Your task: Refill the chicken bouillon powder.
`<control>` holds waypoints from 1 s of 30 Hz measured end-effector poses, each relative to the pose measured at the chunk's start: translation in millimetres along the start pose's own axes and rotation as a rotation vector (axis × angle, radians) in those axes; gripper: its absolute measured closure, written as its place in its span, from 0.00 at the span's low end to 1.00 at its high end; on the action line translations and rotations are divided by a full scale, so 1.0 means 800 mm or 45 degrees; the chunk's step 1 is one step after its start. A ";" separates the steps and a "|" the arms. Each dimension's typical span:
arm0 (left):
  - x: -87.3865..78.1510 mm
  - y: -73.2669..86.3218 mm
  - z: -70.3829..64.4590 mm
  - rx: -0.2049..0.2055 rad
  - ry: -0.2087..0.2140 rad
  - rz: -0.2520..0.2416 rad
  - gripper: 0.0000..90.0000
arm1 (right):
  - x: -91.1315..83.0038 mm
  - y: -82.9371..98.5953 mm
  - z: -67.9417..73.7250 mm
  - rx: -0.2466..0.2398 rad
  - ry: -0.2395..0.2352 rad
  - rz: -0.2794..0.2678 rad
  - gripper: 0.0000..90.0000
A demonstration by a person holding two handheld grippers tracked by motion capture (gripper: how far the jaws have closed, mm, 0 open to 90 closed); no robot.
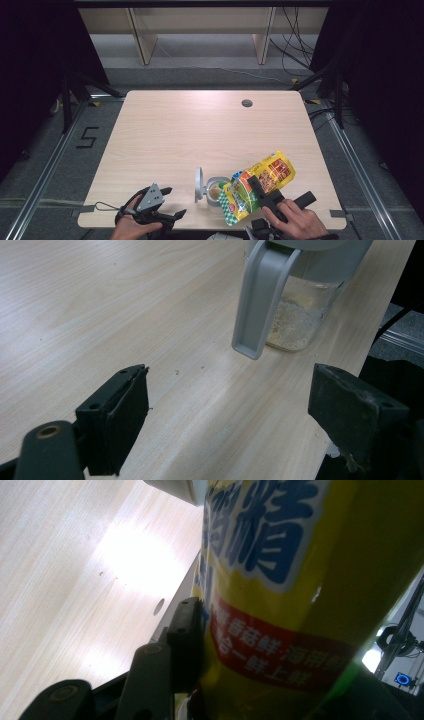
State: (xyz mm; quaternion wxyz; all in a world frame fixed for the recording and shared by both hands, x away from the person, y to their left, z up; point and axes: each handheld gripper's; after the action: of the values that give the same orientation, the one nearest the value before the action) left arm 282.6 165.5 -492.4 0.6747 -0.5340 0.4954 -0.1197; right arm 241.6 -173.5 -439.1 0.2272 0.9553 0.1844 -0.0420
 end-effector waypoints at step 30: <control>0.000 0.000 0.002 0.008 0.003 0.009 0.18 | -0.004 0.002 -0.001 -0.016 0.008 0.012 0.67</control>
State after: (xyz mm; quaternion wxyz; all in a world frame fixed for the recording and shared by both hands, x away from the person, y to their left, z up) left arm 283.6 166.7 -492.7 0.6762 -0.5300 0.4976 -0.1193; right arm 239.4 -175.5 -437.1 0.2328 0.9548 0.1809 -0.0369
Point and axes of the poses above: each handheld gripper's, and its own axes: x roughly forward along the jaws, y roughly out of its underside, z roughly to its left, and after that the axes turned 1 degree about y, right-handed
